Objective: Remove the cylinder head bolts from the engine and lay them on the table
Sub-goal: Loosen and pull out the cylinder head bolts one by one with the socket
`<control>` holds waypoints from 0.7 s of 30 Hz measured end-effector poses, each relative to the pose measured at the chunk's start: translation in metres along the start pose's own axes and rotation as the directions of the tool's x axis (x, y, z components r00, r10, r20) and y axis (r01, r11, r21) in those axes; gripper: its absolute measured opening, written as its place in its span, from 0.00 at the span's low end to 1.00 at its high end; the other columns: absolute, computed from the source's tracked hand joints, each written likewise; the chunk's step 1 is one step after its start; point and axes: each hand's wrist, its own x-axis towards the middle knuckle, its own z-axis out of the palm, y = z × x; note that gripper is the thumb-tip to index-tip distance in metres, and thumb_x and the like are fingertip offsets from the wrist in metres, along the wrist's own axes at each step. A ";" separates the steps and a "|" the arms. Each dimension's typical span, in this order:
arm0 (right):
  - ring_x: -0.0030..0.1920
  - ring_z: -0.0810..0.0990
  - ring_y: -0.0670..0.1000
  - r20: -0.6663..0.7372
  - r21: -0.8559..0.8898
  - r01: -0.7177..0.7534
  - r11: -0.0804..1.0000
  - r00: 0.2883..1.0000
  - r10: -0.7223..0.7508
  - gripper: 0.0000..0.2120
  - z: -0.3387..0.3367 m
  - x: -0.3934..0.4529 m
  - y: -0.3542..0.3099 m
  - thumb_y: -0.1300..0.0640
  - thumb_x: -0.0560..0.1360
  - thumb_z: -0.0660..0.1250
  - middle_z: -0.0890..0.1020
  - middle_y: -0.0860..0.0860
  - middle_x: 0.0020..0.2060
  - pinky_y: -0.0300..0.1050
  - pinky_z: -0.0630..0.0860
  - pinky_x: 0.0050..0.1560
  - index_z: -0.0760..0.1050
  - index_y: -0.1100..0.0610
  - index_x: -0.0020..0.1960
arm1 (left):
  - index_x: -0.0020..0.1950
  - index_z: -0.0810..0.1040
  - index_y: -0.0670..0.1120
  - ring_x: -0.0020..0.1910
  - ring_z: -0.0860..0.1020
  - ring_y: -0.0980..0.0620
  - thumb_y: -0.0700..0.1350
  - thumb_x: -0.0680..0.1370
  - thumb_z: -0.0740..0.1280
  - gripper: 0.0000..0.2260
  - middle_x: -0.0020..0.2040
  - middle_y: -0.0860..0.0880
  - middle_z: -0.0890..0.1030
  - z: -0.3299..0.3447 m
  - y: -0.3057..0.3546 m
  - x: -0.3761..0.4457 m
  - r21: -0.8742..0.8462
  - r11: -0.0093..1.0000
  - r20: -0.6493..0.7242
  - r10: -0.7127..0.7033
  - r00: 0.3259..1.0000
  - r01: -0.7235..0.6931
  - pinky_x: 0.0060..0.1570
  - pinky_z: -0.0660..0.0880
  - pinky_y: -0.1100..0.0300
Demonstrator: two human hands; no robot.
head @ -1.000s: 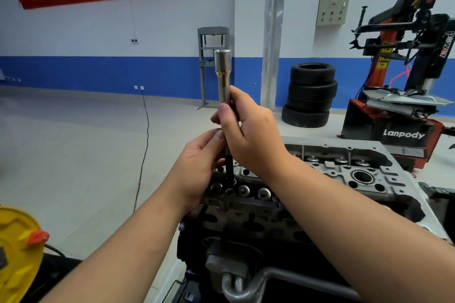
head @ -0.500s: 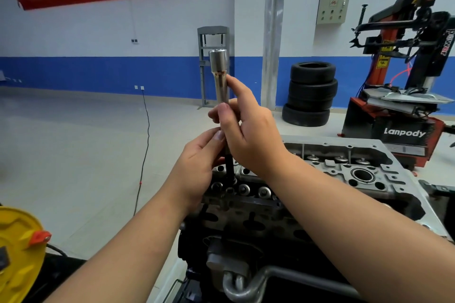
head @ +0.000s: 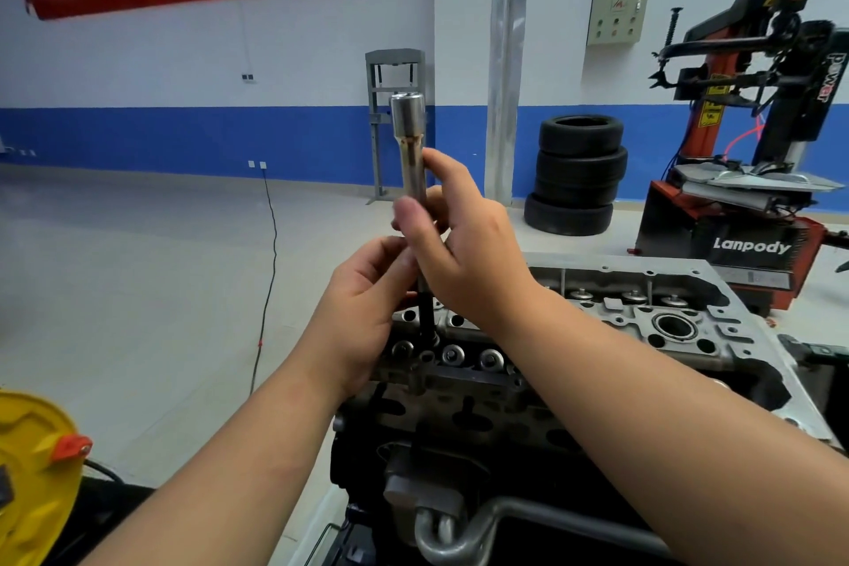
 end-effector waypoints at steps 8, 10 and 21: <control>0.44 0.83 0.53 0.087 -0.026 -0.052 0.998 0.995 0.055 0.20 0.001 0.002 0.000 0.57 0.83 0.59 0.85 0.52 0.45 0.49 0.77 0.48 0.66 0.62 0.74 | 0.56 0.85 0.51 0.51 0.85 0.52 0.53 0.83 0.63 0.12 0.50 0.48 0.87 -0.003 -0.002 0.002 -0.059 0.998 0.018 -0.030 0.999 0.031 0.50 0.80 0.58; 0.49 0.84 0.51 0.126 -0.010 -0.088 0.996 0.988 0.088 0.26 0.000 0.000 -0.002 0.55 0.83 0.55 0.85 0.50 0.51 0.45 0.77 0.52 0.56 0.60 0.80 | 0.53 0.87 0.54 0.50 0.85 0.52 0.53 0.83 0.63 0.12 0.49 0.49 0.87 -0.003 -0.002 0.002 -0.044 0.999 0.038 -0.025 0.999 0.027 0.52 0.81 0.58; 0.36 0.81 0.57 0.040 -0.071 -0.024 0.997 0.999 0.027 0.18 0.001 0.001 0.002 0.58 0.81 0.61 0.84 0.55 0.38 0.58 0.77 0.39 0.72 0.66 0.68 | 0.63 0.80 0.44 0.51 0.85 0.51 0.52 0.79 0.63 0.18 0.53 0.46 0.87 -0.006 -0.002 0.004 -0.151 0.988 0.019 -0.031 0.999 0.034 0.48 0.81 0.58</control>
